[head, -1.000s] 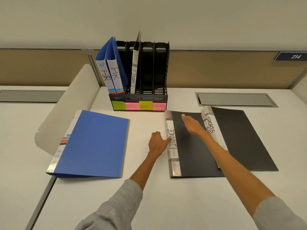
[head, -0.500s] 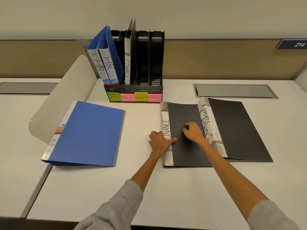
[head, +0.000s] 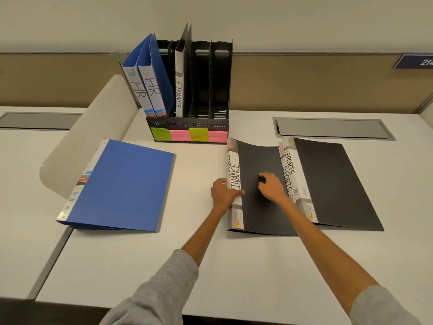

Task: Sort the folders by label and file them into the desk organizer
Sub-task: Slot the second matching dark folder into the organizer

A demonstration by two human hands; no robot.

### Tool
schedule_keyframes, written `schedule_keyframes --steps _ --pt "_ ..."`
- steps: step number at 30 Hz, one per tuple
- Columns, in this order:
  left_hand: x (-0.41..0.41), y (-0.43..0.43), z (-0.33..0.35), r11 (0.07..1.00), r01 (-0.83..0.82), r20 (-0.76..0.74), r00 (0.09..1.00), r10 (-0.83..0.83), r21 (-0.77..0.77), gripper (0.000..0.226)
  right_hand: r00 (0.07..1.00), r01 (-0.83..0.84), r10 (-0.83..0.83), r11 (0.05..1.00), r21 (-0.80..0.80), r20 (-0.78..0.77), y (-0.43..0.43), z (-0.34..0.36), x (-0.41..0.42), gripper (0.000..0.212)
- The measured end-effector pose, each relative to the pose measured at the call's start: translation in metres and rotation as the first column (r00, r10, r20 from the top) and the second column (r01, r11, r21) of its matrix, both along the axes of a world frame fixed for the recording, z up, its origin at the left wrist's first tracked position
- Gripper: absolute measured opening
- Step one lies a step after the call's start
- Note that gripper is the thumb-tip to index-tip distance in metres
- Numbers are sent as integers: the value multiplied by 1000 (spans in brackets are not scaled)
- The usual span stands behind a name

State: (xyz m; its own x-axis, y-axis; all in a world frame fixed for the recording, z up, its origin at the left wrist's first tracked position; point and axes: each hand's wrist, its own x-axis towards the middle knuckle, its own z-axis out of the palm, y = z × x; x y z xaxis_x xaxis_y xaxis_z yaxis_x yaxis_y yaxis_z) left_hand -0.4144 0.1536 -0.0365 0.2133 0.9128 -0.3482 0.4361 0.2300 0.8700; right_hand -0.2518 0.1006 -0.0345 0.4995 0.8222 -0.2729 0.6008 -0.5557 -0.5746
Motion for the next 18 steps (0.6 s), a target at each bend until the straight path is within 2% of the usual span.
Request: schedule_keyframes --steps 5,9,18 --pt "4 4 16 998 -25 90 996 19 65 59 996 68 -70 997 33 51 11 8 -1 41" --pt "9 5 37 992 -32 181 983 10 120 62 988 140 -144 988 71 63 25 23 -1 38" --pt "25 11 101 958 -37 337 939 -63 283 60 972 233 -227 939 254 -53 60 89 27 38"
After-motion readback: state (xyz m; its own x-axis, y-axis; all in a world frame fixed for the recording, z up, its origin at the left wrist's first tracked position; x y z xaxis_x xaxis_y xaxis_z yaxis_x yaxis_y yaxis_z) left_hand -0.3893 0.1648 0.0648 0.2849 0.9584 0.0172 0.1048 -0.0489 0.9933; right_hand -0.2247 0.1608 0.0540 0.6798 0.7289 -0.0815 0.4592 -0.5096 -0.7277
